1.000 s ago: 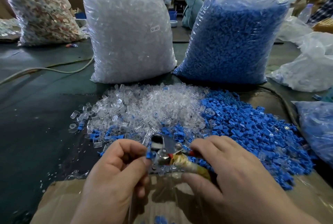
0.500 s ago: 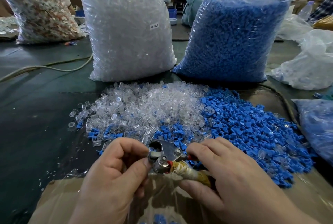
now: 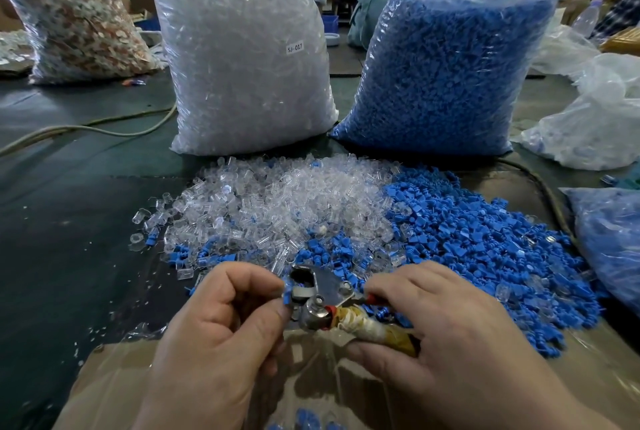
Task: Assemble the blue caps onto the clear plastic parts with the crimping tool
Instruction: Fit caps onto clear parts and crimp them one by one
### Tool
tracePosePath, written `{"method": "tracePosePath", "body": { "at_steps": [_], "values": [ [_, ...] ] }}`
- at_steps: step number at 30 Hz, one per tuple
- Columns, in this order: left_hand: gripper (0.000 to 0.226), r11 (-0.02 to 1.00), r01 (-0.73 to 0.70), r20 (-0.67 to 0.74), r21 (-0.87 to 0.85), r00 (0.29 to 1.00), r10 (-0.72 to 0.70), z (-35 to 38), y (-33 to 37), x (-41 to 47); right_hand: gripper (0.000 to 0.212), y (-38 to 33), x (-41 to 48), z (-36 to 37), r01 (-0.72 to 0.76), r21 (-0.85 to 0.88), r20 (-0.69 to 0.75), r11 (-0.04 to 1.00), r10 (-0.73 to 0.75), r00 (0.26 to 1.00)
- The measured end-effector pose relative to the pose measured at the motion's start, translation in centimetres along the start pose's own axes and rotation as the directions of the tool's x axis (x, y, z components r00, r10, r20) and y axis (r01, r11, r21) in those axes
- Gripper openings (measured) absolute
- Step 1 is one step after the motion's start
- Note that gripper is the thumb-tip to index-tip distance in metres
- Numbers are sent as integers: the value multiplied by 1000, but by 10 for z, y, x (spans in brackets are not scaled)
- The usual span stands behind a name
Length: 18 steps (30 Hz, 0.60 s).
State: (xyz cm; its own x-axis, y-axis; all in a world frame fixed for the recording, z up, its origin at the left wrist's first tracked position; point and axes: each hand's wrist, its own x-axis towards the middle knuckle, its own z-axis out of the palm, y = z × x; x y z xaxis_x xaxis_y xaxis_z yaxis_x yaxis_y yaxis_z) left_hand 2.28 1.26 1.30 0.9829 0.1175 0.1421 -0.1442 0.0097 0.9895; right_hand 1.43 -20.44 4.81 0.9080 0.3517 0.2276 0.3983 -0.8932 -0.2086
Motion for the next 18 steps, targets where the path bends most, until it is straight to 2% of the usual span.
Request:
{"method": "tracePosePath", "body": {
  "at_steps": [3, 7, 9, 15, 18],
  "values": [
    [23, 996, 47, -34, 79, 998, -45, -4, -2, 4, 67, 6, 3, 0, -75, -118, 17, 990, 78, 997],
    [37, 967, 176, 115, 182, 973, -199, 3, 3, -4, 85, 18, 11, 8, -160, -192, 100, 968, 182, 978],
    [34, 957, 197, 164, 212, 958, -234, 8, 7, -9, 82, 20, 14, 13, -164, -223, 90, 961, 188, 978],
    [33, 934, 257, 169, 250, 938, -303, 12, 15, -10, 75, 17, 17, 13, -157, -222, 105, 962, 183, 977],
    [32, 916, 213, 143, 340, 951, -274, 13, 11, -9, 52, 2, 13, 10, -65, -142, -110, 988, 49, 993]
  ]
}}
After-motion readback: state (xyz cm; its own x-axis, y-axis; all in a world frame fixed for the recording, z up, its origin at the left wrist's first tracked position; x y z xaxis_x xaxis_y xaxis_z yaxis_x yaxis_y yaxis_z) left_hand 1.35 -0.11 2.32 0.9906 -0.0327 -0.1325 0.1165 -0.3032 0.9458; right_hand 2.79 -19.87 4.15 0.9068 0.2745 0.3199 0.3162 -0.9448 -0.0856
